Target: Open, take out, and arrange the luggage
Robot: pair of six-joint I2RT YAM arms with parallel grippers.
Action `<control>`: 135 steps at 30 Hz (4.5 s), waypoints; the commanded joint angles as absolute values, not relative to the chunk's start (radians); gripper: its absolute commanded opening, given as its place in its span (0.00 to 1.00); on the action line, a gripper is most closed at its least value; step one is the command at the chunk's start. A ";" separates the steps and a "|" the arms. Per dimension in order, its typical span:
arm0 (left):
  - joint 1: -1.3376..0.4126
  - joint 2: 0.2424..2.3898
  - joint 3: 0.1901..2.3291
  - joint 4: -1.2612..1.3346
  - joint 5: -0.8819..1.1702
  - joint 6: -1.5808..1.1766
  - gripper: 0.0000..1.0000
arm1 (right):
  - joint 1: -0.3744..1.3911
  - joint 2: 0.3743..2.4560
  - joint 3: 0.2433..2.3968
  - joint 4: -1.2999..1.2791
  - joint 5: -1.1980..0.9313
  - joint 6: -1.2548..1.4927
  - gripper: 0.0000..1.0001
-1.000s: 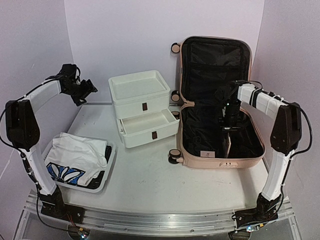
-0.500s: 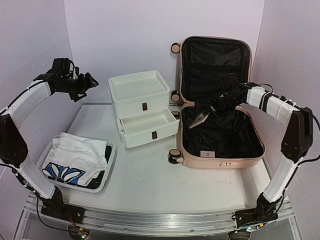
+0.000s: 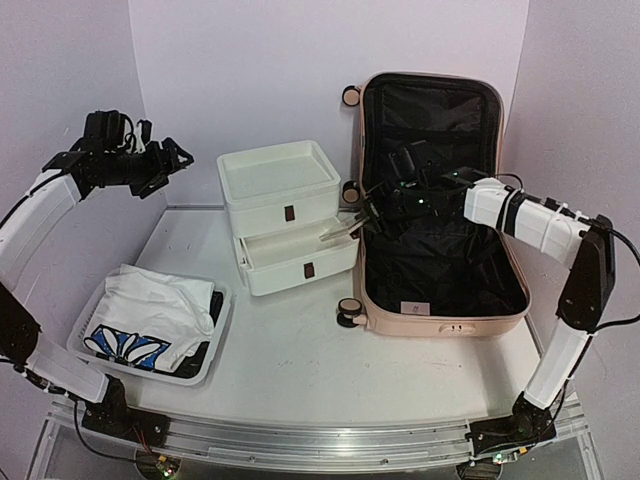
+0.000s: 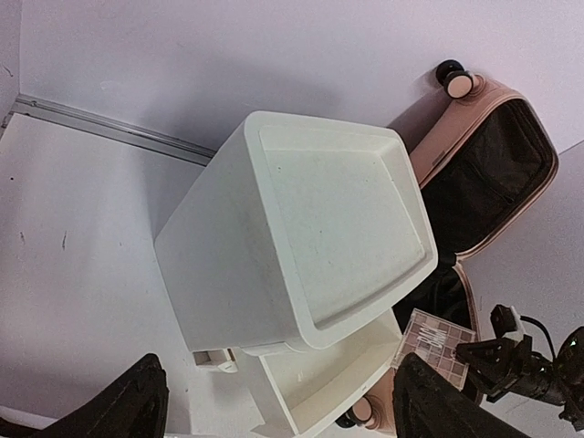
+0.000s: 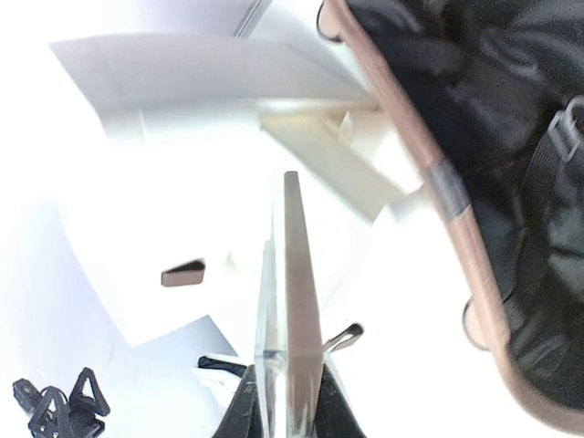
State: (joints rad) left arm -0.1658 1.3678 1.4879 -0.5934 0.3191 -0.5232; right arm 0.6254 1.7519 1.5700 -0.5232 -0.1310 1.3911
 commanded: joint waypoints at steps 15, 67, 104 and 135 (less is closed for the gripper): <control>-0.237 1.208 1.476 -0.569 0.252 -0.430 0.86 | 0.805 2.045 1.982 -0.643 0.187 1.742 0.00; -0.268 1.160 1.405 -0.559 0.138 -0.267 1.00 | 0.772 1.785 1.769 -0.649 0.301 0.784 0.92; -0.111 1.713 1.679 -0.644 0.095 -0.649 0.92 | 0.164 2.064 1.480 -1.146 -0.658 0.281 0.80; -0.112 1.789 1.794 -0.753 0.094 -0.587 0.91 | 0.228 2.048 1.321 -0.676 -0.769 0.328 0.40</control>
